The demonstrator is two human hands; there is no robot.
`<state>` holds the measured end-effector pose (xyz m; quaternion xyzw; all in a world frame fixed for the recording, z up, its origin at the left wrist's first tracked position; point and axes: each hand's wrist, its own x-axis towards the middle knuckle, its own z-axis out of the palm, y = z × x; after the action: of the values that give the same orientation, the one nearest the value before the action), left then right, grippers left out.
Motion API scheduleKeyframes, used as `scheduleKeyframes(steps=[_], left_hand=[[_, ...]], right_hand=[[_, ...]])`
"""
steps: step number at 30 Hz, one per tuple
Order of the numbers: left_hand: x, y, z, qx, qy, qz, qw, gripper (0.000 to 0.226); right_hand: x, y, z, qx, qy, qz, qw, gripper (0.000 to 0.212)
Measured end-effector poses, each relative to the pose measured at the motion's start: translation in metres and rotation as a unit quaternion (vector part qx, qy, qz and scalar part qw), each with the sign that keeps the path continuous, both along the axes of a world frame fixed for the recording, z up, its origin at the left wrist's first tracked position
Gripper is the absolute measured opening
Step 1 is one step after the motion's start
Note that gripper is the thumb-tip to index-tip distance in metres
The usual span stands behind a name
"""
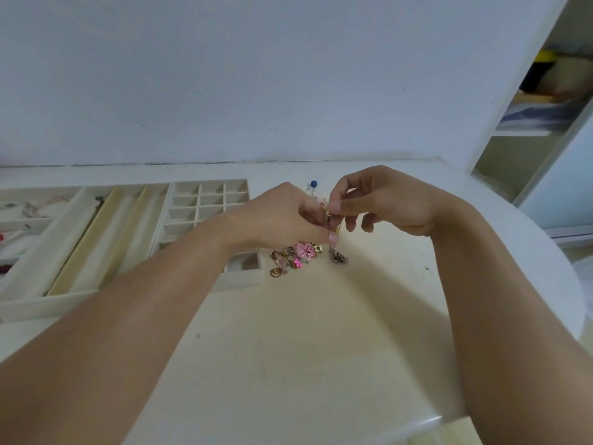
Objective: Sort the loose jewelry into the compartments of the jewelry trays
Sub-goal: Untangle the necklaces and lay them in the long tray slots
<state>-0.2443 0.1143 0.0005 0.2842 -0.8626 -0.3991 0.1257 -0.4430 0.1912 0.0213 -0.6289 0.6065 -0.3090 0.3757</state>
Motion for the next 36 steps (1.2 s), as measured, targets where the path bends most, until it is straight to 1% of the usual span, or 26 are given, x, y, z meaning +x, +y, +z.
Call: scheduleKeyframes(steps=[4, 11, 15, 18, 21, 23, 26, 27, 29, 31, 34, 36], left_hand=[[0.000, 0.001, 0.003, 0.000, 0.018, 0.014, 1.000, 0.015], [0.004, -0.007, 0.008, 0.010, 0.034, 0.045, 0.998, 0.013], [0.004, -0.006, 0.009, 0.014, 0.051, 0.054, 0.997, 0.013], [0.003, -0.004, 0.011, 0.015, 0.057, 0.051, 0.997, 0.013], [0.003, -0.001, 0.013, 0.024, 0.085, 0.045, 0.995, 0.012], [0.003, 0.000, 0.015, 0.032, 0.109, 0.045, 0.992, 0.014], [0.002, 0.000, 0.018, 0.041, 0.142, 0.049, 0.988, 0.015], [0.002, 0.000, 0.019, 0.043, 0.152, 0.051, 0.986, 0.015], [0.000, 0.000, 0.020, 0.046, 0.169, 0.055, 0.983, 0.015], [0.000, 0.001, 0.020, 0.048, 0.187, 0.058, 0.979, 0.014], [0.000, 0.000, 0.022, 0.042, 0.223, 0.080, 0.971, 0.012], [0.000, 0.000, 0.024, 0.033, 0.253, 0.114, 0.960, 0.011]], right_hand=[[-0.005, 0.000, 0.001, 0.004, -0.023, 0.008, 1.000, 0.009], [-0.016, 0.002, -0.001, 0.075, 0.021, 0.021, 0.997, 0.010], [-0.018, 0.004, -0.001, 0.121, 0.085, 0.028, 0.989, 0.019], [-0.016, 0.003, -0.004, 0.153, 0.146, 0.024, 0.977, 0.018], [-0.015, 0.003, -0.005, 0.170, 0.184, 0.016, 0.968, 0.019], [-0.015, 0.003, -0.006, 0.173, 0.212, 0.009, 0.962, 0.021], [-0.014, 0.001, -0.007, 0.144, 0.248, -0.009, 0.958, 0.024], [-0.014, 0.001, -0.007, 0.130, 0.243, -0.011, 0.961, 0.026], [-0.011, 0.000, -0.006, 0.096, 0.203, 0.008, 0.974, 0.029], [-0.006, -0.001, -0.005, 0.063, 0.139, 0.051, 0.987, 0.025], [0.001, -0.003, -0.008, 0.042, 0.054, 0.094, 0.993, 0.016], [-0.002, -0.003, -0.009, 0.038, 0.008, 0.111, 0.993, 0.017]])
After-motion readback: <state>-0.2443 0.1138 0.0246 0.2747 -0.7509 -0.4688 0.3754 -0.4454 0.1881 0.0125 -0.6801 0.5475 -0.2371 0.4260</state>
